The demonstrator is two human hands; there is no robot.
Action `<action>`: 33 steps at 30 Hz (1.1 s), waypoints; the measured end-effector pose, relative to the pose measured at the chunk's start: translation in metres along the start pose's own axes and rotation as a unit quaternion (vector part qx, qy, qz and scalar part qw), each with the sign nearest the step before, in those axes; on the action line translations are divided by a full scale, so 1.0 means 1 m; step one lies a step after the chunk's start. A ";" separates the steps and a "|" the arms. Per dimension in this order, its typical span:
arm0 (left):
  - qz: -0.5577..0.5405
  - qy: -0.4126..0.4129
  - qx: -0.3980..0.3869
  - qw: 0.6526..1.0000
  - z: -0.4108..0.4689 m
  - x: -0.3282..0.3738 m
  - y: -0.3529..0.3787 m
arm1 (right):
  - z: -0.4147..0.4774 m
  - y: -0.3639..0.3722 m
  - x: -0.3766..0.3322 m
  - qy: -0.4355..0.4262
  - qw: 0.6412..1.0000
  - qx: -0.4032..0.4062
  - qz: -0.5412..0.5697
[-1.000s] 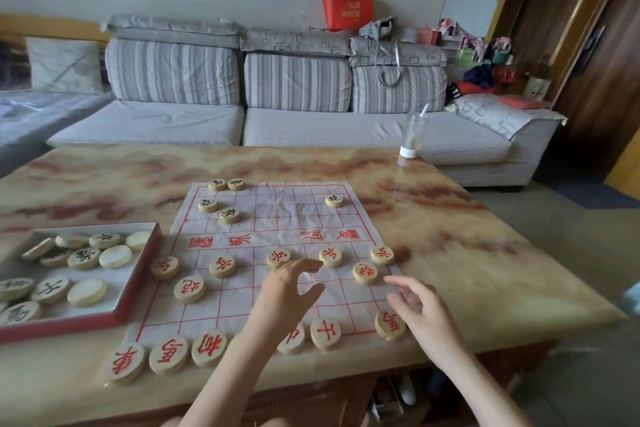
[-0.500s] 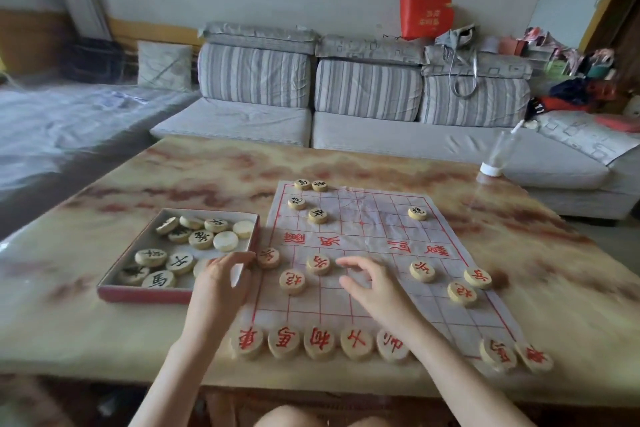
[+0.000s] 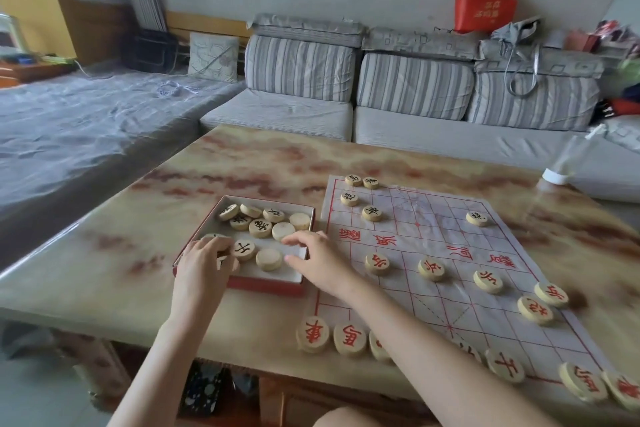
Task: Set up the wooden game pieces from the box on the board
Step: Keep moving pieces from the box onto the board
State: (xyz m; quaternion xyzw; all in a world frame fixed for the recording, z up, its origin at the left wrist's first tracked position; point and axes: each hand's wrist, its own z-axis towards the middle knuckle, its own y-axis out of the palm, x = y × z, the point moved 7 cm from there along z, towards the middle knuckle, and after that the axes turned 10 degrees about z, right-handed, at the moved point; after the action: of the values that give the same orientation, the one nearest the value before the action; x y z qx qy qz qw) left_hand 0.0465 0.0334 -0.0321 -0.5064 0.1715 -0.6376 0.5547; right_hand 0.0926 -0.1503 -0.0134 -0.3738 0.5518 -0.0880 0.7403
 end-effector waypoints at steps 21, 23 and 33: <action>0.104 -0.033 -0.096 0.989 0.047 -0.027 0.027 | 0.064 0.066 -0.005 -0.001 1.000 -0.024 0.010; 0.066 -0.039 -0.082 0.994 0.048 -0.023 0.025 | 0.063 0.057 -0.005 -0.004 1.000 -0.009 0.026; -0.022 0.030 -0.040 0.999 0.046 0.046 0.030 | 0.043 -0.015 0.012 -0.016 0.995 0.050 0.085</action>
State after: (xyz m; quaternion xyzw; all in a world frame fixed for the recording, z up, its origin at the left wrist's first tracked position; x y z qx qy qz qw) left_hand 0.1072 -0.0010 -0.0149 -0.5124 0.2018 -0.6572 0.5145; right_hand 0.1391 -0.1479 -0.0080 -0.2895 0.5644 -0.0466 0.7717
